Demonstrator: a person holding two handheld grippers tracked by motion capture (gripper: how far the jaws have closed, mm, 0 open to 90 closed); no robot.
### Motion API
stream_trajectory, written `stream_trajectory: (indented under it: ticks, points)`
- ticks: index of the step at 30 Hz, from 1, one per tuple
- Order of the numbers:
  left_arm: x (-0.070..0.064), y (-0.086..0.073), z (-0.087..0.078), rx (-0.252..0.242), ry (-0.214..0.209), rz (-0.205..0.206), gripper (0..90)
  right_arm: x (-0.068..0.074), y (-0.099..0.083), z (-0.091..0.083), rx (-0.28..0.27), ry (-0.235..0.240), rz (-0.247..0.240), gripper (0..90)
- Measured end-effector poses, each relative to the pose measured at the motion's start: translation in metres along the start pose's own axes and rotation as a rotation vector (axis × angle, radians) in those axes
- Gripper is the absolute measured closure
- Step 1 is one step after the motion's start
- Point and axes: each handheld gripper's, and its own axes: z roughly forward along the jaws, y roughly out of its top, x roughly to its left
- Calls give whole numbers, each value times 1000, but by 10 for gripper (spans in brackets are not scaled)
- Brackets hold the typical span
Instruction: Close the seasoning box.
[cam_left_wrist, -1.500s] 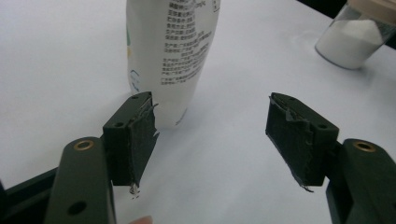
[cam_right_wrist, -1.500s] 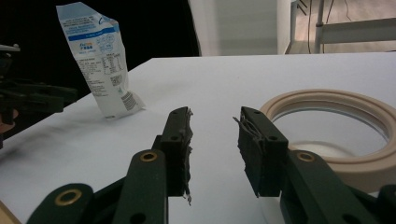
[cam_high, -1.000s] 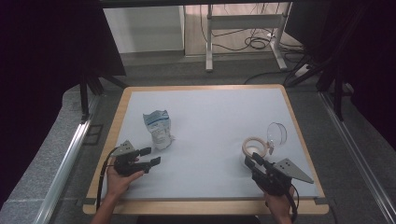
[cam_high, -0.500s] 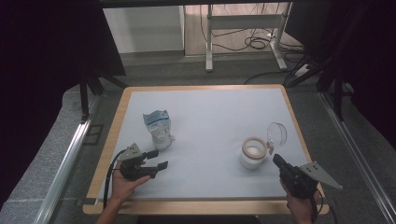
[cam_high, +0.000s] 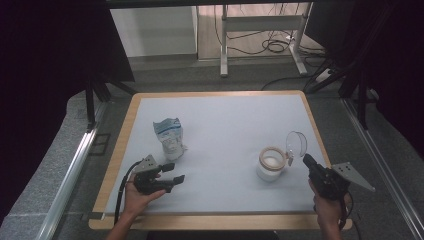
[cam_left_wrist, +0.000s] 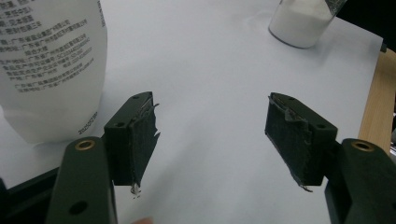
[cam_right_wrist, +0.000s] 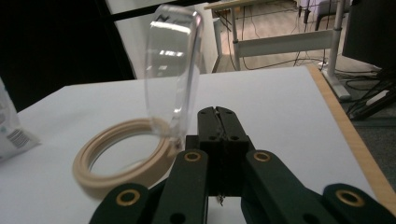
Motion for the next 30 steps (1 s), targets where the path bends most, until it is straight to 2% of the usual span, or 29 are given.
stream_trajectory:
  ticks: [6, 19, 25, 30]
  points:
    - [3, -1, -4, -4, 8, -6, 335, -3, 12, 11, -22, 2, 2, 900]
    - [5, -3, -5, 2, 11, -17, 333, 12, 19, 16, -29, 39, -40, 900]
    - [6, -4, -4, 6, 11, -25, 333, 24, 20, 21, -16, 81, -59, 900]
    - [7, -5, -4, 7, 11, -30, 333, 43, 13, 36, 43, 144, -84, 900]
